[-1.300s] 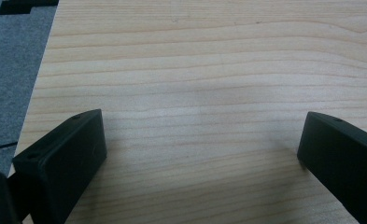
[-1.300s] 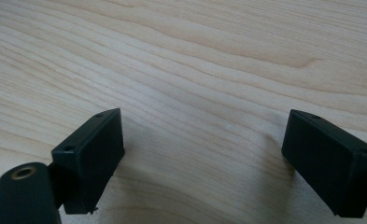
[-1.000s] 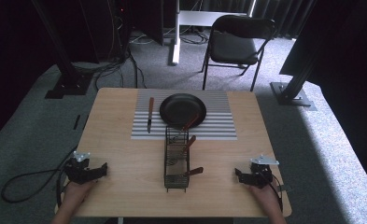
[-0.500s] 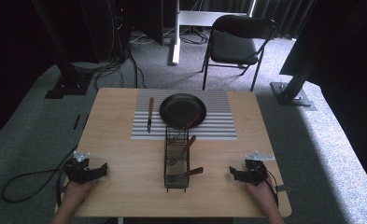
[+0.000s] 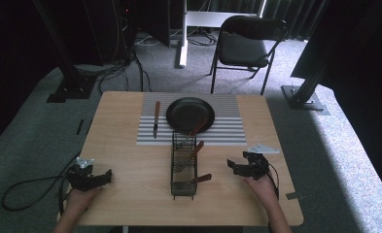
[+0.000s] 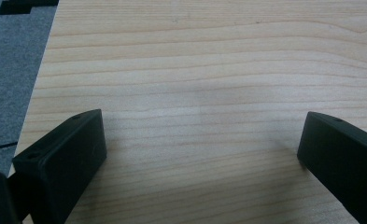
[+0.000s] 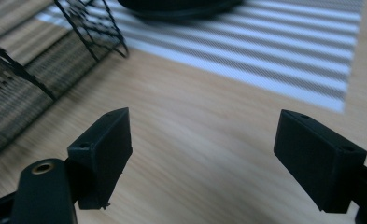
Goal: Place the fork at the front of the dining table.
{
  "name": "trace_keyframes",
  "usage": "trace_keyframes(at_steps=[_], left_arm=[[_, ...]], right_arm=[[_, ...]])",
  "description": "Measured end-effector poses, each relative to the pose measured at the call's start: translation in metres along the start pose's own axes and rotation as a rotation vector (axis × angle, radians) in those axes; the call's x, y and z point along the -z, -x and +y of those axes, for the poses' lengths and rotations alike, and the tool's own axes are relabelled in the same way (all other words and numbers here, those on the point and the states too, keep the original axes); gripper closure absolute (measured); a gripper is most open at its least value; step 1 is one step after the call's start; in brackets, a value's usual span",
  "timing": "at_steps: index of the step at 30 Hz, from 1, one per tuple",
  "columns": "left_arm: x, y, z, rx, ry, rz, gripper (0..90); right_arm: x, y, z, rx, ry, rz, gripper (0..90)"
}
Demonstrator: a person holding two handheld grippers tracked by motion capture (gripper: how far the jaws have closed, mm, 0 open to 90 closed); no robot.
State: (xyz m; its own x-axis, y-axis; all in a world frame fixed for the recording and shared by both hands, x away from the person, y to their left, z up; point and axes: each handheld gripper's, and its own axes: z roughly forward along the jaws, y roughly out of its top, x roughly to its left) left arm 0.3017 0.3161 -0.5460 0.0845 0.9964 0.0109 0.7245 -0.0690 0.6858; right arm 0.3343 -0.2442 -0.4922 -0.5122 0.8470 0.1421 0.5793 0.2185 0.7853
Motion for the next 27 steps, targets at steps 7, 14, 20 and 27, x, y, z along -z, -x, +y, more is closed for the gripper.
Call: trace_keyframes(at_steps=[7,14,20,27], left_arm=[[0.000,0.000,0.000,0.000,0.000,0.000,1.0],[0.000,0.000,0.000,0.000,0.000,0.000,1.0],[0.000,0.000,0.000,0.000,0.000,0.000,1.0],[0.000,0.000,0.000,0.000,0.000,0.000,1.0]], right_arm=[[-0.010,-0.009,0.019,0.017,0.016,0.045,18.6],[-0.017,-0.018,0.043,0.038,0.042,0.073,18.6],[-0.025,-0.026,0.067,0.052,0.063,0.098,18.6],[-0.032,-0.032,0.087,0.059,0.075,0.130,18.6]])
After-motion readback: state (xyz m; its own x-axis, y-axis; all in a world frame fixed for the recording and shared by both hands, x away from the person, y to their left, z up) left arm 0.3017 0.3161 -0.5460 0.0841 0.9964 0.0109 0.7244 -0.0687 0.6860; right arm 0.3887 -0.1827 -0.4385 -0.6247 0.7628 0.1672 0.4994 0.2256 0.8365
